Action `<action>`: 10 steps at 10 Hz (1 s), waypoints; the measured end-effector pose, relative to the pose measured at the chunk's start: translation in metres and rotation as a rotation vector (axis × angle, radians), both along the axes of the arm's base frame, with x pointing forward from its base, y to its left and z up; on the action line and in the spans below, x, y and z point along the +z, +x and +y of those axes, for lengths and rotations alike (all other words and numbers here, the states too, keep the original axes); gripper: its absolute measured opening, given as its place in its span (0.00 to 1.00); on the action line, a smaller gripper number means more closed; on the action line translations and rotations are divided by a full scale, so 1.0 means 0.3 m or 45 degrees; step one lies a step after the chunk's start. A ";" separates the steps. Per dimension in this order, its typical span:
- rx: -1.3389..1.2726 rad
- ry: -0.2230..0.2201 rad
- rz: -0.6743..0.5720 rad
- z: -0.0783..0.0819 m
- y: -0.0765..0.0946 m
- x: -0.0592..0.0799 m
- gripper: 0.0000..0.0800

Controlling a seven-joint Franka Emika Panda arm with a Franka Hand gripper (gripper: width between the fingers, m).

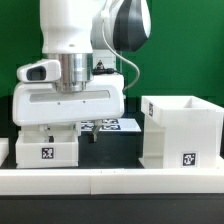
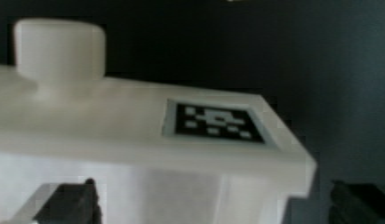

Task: Assemble drawer

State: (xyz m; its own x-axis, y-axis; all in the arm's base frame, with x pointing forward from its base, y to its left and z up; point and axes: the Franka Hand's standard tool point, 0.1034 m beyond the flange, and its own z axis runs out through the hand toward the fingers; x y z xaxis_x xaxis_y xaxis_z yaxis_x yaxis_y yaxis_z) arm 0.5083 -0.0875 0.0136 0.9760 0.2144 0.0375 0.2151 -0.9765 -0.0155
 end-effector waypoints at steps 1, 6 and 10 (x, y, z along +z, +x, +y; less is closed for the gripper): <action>0.001 -0.002 0.005 0.001 -0.006 -0.014 0.81; -0.009 -0.002 0.009 0.021 -0.003 -0.022 0.48; -0.010 -0.003 0.009 0.018 -0.004 -0.022 0.05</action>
Offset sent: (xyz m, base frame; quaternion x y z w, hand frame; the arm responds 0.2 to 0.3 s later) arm 0.0038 0.0064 -0.0041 -0.0044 -0.0029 0.0225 0.9997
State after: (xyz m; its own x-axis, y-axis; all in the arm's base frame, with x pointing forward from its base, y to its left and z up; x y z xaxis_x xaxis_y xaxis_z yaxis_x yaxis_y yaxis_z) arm 0.5071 -0.0821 0.0070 0.9779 0.2069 0.0302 0.2074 -0.9781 -0.0146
